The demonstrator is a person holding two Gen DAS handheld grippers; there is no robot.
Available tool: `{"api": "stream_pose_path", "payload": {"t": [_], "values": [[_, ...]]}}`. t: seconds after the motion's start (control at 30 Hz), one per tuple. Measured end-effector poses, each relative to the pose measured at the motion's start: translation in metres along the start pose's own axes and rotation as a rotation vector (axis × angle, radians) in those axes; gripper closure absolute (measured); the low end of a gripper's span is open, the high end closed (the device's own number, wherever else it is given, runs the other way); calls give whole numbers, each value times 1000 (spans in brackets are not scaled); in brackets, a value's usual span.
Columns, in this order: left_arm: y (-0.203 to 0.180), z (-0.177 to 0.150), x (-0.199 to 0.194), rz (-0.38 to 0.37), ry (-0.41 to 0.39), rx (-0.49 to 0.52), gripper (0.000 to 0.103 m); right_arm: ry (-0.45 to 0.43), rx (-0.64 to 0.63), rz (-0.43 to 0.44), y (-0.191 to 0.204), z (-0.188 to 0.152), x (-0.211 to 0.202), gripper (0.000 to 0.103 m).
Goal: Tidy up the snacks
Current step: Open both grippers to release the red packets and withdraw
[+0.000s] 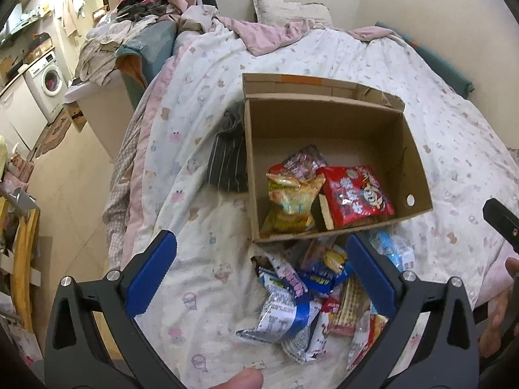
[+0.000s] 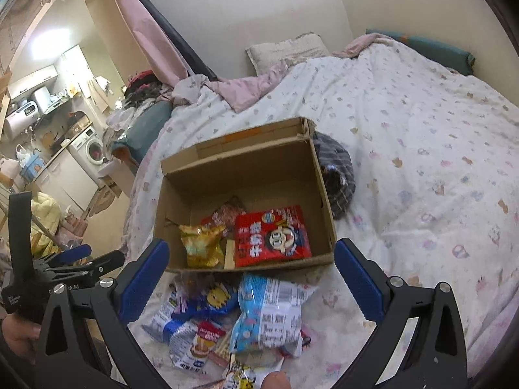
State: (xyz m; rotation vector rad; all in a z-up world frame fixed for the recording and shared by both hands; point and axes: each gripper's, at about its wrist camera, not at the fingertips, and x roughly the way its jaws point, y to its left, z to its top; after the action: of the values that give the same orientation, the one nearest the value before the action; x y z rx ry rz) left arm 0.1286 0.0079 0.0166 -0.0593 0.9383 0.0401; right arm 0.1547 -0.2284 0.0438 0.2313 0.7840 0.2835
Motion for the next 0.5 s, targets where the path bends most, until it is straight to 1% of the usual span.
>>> {"api": "stream_pose_path", "payload": {"t": [0.17, 0.33, 0.5], "values": [[4, -6, 2, 14, 0, 5, 0, 27, 13, -9, -8, -11, 1, 0], [8, -8, 5, 18, 12, 1, 0, 60, 20, -16, -16, -15, 5, 0], [6, -8, 9, 18, 24, -3, 0, 137, 38, -13, -25, -27, 15, 0]]}}
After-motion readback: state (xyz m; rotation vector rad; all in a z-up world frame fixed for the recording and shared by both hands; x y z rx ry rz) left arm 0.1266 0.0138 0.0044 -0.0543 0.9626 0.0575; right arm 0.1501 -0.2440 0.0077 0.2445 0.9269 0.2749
